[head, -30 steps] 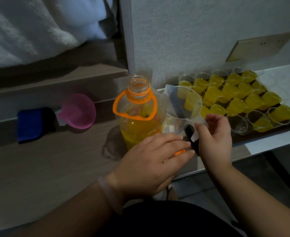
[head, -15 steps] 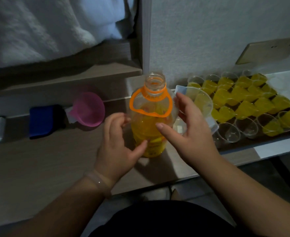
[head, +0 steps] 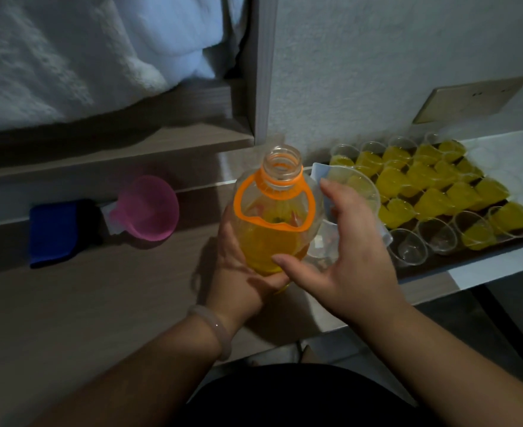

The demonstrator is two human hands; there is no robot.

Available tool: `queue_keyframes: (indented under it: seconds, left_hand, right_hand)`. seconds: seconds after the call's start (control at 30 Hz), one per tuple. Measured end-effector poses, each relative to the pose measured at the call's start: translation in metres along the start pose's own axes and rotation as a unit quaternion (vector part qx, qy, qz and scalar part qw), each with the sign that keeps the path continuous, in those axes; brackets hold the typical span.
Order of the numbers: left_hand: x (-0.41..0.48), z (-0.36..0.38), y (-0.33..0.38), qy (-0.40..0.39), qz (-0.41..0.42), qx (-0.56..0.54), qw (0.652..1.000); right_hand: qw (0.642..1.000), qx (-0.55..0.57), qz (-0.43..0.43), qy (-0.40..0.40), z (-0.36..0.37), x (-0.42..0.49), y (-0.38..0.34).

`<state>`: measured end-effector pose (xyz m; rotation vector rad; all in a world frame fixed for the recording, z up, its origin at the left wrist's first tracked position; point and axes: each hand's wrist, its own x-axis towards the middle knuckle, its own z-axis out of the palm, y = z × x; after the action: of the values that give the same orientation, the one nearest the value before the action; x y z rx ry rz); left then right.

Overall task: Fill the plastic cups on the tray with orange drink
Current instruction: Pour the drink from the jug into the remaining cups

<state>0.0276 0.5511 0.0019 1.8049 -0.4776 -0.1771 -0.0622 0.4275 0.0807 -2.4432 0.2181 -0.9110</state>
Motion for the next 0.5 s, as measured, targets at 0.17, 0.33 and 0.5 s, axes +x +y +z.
queue_keyframes:
  seconds: [0.17, 0.33, 0.5]
  left_hand:
    - [0.007, 0.001, 0.005, -0.015, 0.050, -0.025, 0.998]
    - [0.009, -0.018, -0.002, -0.085, -0.013, 0.073, 0.994]
    - [0.007, -0.043, 0.036, -0.064, 0.061, 0.174, 0.981]
  right_hand:
    - [0.999, -0.051, 0.013, -0.003, 0.008, 0.000, -0.001]
    - [0.991, 0.013, 0.124, -0.040, 0.008, 0.007, -0.008]
    - [0.983, 0.058, 0.171, -0.039, 0.004, 0.013, -0.016]
